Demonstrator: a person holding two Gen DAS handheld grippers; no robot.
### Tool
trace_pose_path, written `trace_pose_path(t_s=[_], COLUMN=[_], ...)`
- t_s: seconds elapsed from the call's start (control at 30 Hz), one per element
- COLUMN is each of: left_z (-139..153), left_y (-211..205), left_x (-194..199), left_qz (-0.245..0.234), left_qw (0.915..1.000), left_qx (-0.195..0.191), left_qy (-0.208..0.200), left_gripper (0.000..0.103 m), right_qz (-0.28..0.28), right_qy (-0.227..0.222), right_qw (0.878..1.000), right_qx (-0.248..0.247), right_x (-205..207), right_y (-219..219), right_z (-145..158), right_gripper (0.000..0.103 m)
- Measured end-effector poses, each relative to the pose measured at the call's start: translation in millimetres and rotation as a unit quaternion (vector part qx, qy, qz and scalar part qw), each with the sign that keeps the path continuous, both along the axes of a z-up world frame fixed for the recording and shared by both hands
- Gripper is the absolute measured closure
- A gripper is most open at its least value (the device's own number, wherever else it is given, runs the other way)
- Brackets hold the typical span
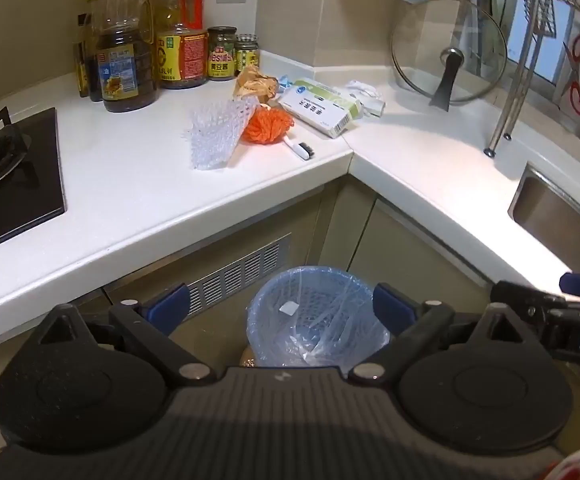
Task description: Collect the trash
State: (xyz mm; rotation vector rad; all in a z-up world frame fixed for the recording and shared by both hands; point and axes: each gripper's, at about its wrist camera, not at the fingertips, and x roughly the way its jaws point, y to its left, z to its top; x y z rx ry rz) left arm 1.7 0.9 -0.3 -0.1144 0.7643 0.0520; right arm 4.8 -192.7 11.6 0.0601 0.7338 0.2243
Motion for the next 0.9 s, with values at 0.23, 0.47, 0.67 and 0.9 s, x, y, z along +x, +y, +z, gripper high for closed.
trace_pose_path(t_s=[0.23, 0.47, 0.67, 0.9], left_z=[2.4, -0.3, -1.8, -1.2], left_y=[2.0, 0.4, -1.3, -2.2], left_x=[-4.8, 1.3, 1.9, 2.3], left_qz=[0.005, 0.001, -0.003, -0.003], left_qw=[0.9997, 0.9999, 0.9999, 0.9999], left_qx=[-0.019, -0.014, -0.012, -0.011], left_qy=[-0.012, -0.006, -0.007, -0.007], left_gripper=[0.007, 0.007, 0.007, 0.008], right_qz=[-0.002, 0.000, 0.000, 0.000], right_qy=[-0.001, -0.003, -0.004, -0.004], right_qw=[1.000, 1.000, 1.000, 1.000], right_qx=[0.000, 0.001, 0.002, 0.002], right_x=[2.1, 0.7, 2.7, 3.6], right_y=[1.4, -1.8, 1.4, 2.5], right_z=[0.2, 0.9, -0.3, 0.0], right_gripper=[0.003, 0.003, 0.003, 0.003])
